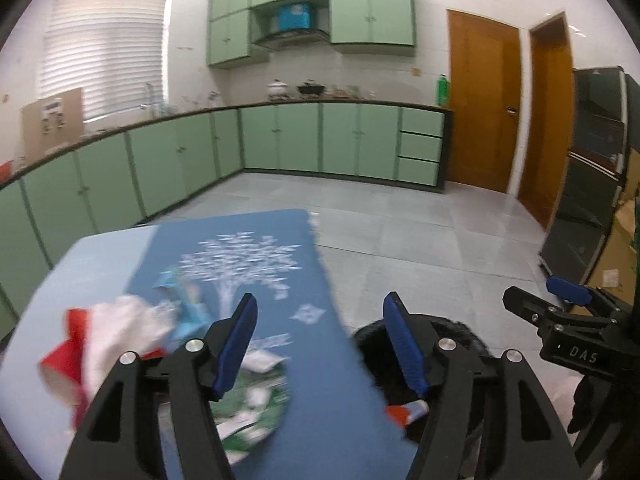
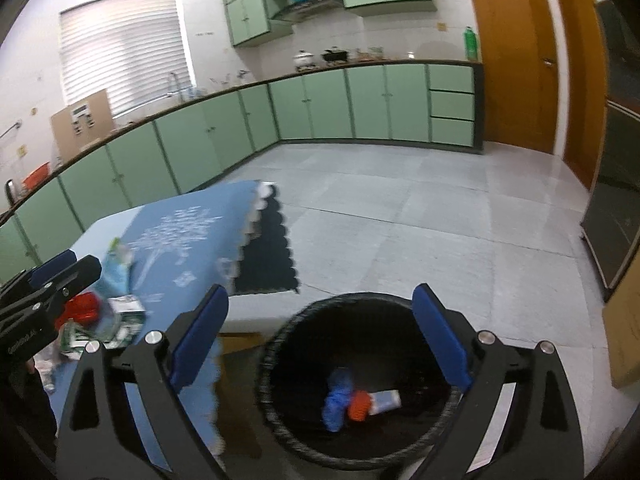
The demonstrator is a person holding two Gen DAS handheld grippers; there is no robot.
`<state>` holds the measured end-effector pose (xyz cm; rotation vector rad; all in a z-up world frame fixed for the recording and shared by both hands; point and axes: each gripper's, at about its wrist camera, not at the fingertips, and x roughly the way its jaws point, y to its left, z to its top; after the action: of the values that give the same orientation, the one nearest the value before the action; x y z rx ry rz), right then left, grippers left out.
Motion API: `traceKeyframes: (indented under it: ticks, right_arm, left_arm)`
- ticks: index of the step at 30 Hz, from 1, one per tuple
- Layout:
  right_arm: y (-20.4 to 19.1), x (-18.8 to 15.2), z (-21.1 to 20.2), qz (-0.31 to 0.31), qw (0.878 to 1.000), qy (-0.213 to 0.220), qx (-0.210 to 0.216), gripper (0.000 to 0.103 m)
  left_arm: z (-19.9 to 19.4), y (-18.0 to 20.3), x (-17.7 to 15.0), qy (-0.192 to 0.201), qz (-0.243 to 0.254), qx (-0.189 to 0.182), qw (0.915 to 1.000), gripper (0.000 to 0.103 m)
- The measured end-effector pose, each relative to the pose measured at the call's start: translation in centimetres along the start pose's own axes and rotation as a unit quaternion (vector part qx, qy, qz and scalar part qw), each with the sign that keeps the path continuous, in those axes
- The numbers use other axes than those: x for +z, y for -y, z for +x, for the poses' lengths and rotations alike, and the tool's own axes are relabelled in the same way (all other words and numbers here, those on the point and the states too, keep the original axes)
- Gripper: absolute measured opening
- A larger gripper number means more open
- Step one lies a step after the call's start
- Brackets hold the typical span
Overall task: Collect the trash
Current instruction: 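Grasp the white tissues with the left gripper while the right approaches the green carton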
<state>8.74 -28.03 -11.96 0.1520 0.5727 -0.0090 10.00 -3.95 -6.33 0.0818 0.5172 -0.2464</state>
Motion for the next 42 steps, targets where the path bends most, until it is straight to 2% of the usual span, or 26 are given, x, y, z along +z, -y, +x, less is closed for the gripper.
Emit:
traceKeyframes:
  ticks: [11, 18, 28, 42]
  right_arm:
    - [-9.1, -1.0, -0.2, -0.042, 0.996, 0.000, 0.076, 0.090]
    - [-12.7, -2.5, -0.1, -0.074, 0.992, -0.011, 0.100, 0.090]
    - [-16.1, -4.6, 0.4, -0.100, 0.987, -0.027, 0.123, 0.090]
    - [-17.9, -5.7, 1.4, -0.120, 0.983, -0.048, 0.127, 0.090]
  left_arm:
    - [-5.4, -7.8, -3.4, 0.005, -0.047, 0.095, 0.9944, 0.064]
    - [-6.3, -12.0, -6.9, -0.026, -0.079, 0.141, 0.9865, 0.064]
    - [-5.5, -14.8, -10.3, -0.066, -0.110, 0.154, 0.9798, 0.064]
    - [-4.2, -15.8, -13.0, -0.110, -0.132, 0.139, 0.9753, 0.064]
